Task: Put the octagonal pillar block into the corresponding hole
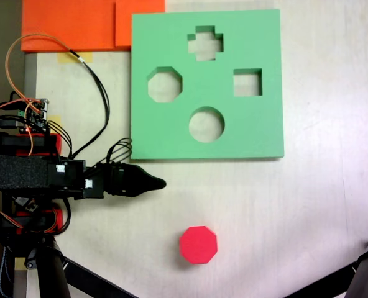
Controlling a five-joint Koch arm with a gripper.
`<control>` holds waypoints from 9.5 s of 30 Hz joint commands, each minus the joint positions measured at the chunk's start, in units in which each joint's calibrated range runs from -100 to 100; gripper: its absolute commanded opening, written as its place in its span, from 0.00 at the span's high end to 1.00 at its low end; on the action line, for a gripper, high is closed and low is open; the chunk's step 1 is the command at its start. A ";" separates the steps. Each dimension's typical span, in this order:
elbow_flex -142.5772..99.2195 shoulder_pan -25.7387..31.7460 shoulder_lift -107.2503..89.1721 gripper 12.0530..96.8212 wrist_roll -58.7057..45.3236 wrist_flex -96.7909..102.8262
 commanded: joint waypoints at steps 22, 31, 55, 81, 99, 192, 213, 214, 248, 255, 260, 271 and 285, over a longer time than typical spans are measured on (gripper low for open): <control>-1.08 0.59 -0.41 0.57 -0.54 -6.19; -1.08 -1.90 -0.41 0.55 9.82 -6.19; 52.06 -9.28 1.41 0.72 31.99 -70.13; 118.36 -12.55 81.15 0.11 32.04 -97.86; 122.45 -12.45 99.45 0.13 30.87 -95.84; 131.32 27.69 88.42 0.75 69.45 -105.18; 131.23 28.33 94.00 0.75 72.87 -100.17; 131.23 28.28 94.42 0.75 72.82 -100.07; 132.42 28.03 93.72 0.04 70.28 -99.88; 133.72 26.86 61.46 0.05 54.75 -100.07; 133.52 21.73 37.72 0.09 31.26 -100.36; 106.70 1.56 12.02 0.47 6.89 -61.46; 15.47 -1.42 -0.41 0.48 0.59 -5.71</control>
